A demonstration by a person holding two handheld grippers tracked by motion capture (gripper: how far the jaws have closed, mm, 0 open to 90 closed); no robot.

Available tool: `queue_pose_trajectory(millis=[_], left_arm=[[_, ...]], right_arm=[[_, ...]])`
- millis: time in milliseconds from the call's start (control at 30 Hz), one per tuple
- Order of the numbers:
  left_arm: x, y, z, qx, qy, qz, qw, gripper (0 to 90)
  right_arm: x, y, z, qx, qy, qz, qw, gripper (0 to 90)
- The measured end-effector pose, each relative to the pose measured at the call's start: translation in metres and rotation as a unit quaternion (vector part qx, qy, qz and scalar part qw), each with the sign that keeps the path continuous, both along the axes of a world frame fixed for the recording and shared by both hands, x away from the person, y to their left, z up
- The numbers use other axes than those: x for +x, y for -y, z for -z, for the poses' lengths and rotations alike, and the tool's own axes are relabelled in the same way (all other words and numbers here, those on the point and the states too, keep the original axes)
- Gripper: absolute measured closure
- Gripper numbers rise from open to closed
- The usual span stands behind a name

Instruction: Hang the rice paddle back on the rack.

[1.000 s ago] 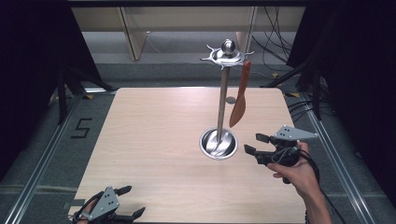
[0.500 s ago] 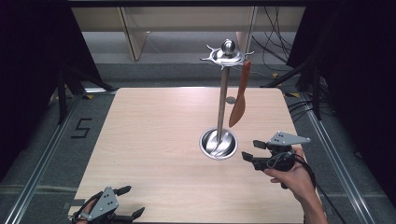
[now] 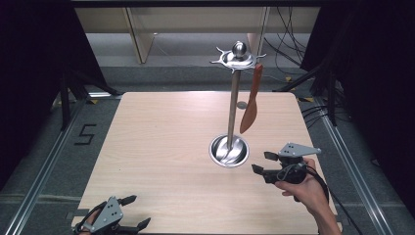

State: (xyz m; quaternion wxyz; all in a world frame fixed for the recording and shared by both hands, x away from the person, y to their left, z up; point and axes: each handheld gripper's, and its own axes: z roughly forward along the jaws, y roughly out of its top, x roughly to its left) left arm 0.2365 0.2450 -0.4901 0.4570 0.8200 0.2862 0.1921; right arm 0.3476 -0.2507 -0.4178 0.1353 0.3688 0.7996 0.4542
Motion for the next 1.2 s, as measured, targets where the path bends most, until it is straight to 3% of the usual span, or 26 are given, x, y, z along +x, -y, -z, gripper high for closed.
queue_pose_trajectory(millis=[100, 167, 233, 300, 333, 400, 433, 567, 600, 700, 733, 833, 867, 900, 967, 1033, 1133, 1200], left_arm=[[0.000, 0.000, 0.000, 0.002, -0.007, 0.000, 1.0000, 16.7], [-0.001, 0.001, 0.000, -0.001, -0.009, -0.001, 1.0000, 16.7], [0.000, 0.001, 0.000, -0.002, -0.007, -0.002, 1.0000, 16.7], [-0.001, 0.001, 0.000, -0.002, -0.008, -0.002, 1.0000, 16.7], [-0.001, 0.001, 0.000, -0.002, -0.008, -0.002, 1.0000, 16.7], [-0.001, 0.001, 0.001, -0.003, -0.010, -0.003, 0.9999, 16.7], [-0.001, 0.000, 0.000, 0.001, -0.005, -0.001, 1.0000, 16.7], [-0.001, 0.000, 0.000, -0.001, -0.008, -0.003, 1.0000, 16.7], [-0.001, 0.000, 0.001, 0.000, -0.006, -0.003, 1.0000, 16.7], [-0.001, 0.001, 0.001, -0.005, -0.008, -0.001, 1.0000, 16.7], [0.000, 0.000, 0.000, 0.005, 0.000, 0.008, 1.0000, 16.7], [0.001, 0.000, 0.000, 0.008, 0.000, 0.009, 0.9999, 16.7], [0.000, 0.001, 0.000, 0.001, 0.002, 0.005, 1.0000, 16.7], [-0.001, 0.001, 0.001, -0.005, -0.008, -0.001, 1.0000, 16.7], [-0.001, 0.001, 0.001, -0.005, -0.008, -0.001, 1.0000, 16.7], [-0.001, 0.000, 0.001, 0.002, -0.011, 0.001, 0.9999, 16.7], [-0.001, 0.000, 0.001, 0.003, -0.012, 0.002, 0.9999, 16.7], [0.000, 0.000, 0.001, 0.004, -0.008, 0.000, 1.0000, 16.7]], right_arm=[[0.000, 0.000, 0.002, 0.008, -0.004, -0.001, 1.0000, 32.2], [0.002, 0.004, 0.003, -0.011, 0.009, -0.005, 0.9999, 32.2], [-0.001, 0.004, 0.003, -0.004, -0.005, 0.000, 1.0000, 32.2], [-0.001, 0.005, 0.005, -0.008, 0.007, 0.000, 0.9999, 32.2], [-0.002, 0.005, 0.005, -0.005, -0.002, 0.001, 1.0000, 32.2], [-0.002, 0.007, 0.006, -0.014, 0.003, -0.005, 0.9999, 32.1], [-0.003, 0.005, 0.008, -0.004, -0.008, -0.002, 1.0000, 32.1], [-0.004, 0.007, 0.010, -0.011, -0.007, -0.001, 0.9999, 32.0], [-0.002, 0.009, 0.011, -0.020, 0.006, -0.003, 0.9998, 31.9], [-0.005, 0.008, 0.013, -0.013, -0.012, -0.001, 0.9998, 31.8], [-0.005, 0.008, 0.015, -0.012, -0.007, 0.005, 0.9999, 31.7], [-0.005, 0.010, 0.018, -0.017, -0.007, 0.006, 0.9998, 31.4], [-0.006, 0.011, 0.019, -0.010, -0.022, 0.003, 0.9997, 31.2], [-0.007, 0.011, 0.019, -0.015, -0.016, 0.006, 0.9997, 31.2], [-0.006, 0.013, 0.021, -0.024, -0.005, 0.005, 0.9997, 31.0], [-0.009, 0.013, 0.022, -0.020, -0.019, 0.008, 0.9996, 30.9], [-0.009, 0.014, 0.025, -0.020, -0.009, -0.002, 0.9997, 30.6], [-0.011, 0.013, 0.026, -0.022, -0.017, 0.003, 0.9996, 30.4]])
